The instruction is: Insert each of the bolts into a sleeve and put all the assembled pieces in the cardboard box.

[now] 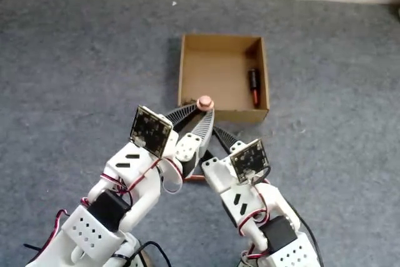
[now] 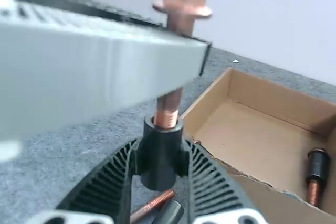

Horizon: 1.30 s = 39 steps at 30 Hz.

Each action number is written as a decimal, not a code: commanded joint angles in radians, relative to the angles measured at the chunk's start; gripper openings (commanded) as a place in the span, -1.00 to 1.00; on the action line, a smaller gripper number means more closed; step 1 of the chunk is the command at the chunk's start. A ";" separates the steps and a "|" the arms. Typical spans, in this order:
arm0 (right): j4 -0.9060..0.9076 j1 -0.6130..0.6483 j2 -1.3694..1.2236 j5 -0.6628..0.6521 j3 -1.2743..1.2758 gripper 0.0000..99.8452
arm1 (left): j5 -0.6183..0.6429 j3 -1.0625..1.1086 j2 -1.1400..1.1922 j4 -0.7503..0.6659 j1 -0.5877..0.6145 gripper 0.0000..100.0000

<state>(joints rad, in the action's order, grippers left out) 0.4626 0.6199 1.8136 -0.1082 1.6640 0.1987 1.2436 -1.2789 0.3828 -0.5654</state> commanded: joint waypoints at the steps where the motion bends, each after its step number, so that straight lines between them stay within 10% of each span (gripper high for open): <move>1: -0.036 -0.073 0.025 -0.012 -0.008 -0.99 | 0.009 -0.035 -0.012 0.106 -0.021 -0.71; 14: -0.030 -0.185 0.024 -0.009 -0.001 -0.99 | -0.146 -0.277 -0.013 0.552 0.084 -0.66; 28: 0.308 -0.240 0.005 0.031 -0.170 -0.99 | -0.250 -0.013 -0.277 0.568 0.452 -0.99; 39: 0.318 -0.240 -0.674 0.037 -0.602 -0.99 | -0.249 0.300 -0.513 0.562 0.624 -0.99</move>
<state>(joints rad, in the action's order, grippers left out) 0.7756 0.3928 1.3855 -0.0852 1.3019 -0.0361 1.5275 -1.7898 0.9536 0.0038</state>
